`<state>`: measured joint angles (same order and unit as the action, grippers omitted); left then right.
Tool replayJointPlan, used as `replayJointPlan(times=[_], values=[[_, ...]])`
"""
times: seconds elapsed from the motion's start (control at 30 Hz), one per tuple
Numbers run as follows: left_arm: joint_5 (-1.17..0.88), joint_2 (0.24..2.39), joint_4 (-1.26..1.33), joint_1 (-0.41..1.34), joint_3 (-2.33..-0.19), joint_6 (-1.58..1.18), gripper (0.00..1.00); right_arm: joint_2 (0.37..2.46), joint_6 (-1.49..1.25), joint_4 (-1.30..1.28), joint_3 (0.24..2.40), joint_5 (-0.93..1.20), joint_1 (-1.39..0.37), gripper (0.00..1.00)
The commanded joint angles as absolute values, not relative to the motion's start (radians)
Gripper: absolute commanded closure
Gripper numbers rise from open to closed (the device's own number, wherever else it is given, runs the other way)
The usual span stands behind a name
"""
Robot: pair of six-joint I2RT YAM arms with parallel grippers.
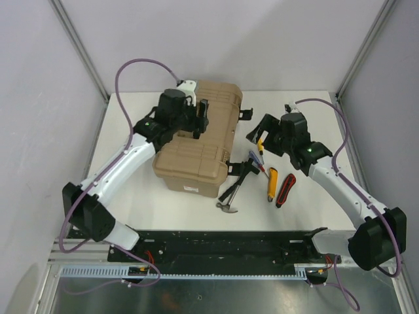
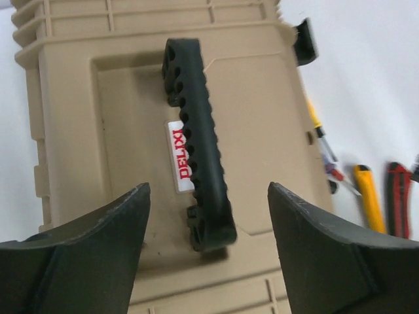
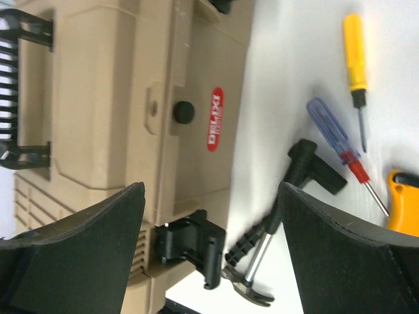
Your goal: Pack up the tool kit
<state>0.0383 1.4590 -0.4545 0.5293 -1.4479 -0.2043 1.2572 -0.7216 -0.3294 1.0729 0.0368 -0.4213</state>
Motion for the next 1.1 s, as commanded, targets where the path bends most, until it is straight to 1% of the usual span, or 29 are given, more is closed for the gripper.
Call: replayJointPlan(times=[0.0,0.1,0.17,0.23,0.4,0.43,0.47,0.6,0.9,1.07], values=[[0.21,1.512,-0.459,0.555,-1.493,-0.164,0.25,1.202,-0.718,-0.378,1.04,0.017,-0.404,0.13],[0.21,1.541,-0.47,0.562,-1.513,-0.162,0.31,1.186,-0.717,-0.392,1.025,0.018,-0.396,0.13],[0.205,1.561,-0.485,0.563,-1.53,-0.162,0.37,1.179,-0.716,-0.397,1.019,0.022,-0.389,0.13],[0.201,1.581,-0.508,0.563,-1.555,-0.164,0.48,1.175,-0.715,-0.4,1.015,0.032,-0.379,0.13],[0.178,1.599,-0.543,0.563,-1.606,-0.186,0.9,1.169,-0.7,-0.39,1.011,0.042,-0.372,0.13],[0.174,1.597,-0.545,0.561,-1.617,-0.192,0.95,1.17,-0.696,-0.39,1.011,0.043,-0.371,0.13],[0.169,1.595,-0.547,0.561,-1.628,-0.197,0.97,1.172,-0.693,-0.388,1.011,0.045,-0.371,0.13],[0.109,1.583,-0.555,0.547,-1.67,-0.247,1.0,1.18,-0.688,-0.379,1.01,0.056,-0.371,0.13],[-0.174,1.539,-0.552,0.418,-1.748,-0.469,1.0,1.189,-0.673,-0.341,1.009,0.072,-0.387,0.13],[-0.254,1.521,-0.548,0.361,-1.788,-0.518,1.0,1.203,-0.651,-0.325,1.009,0.063,-0.421,0.13]])
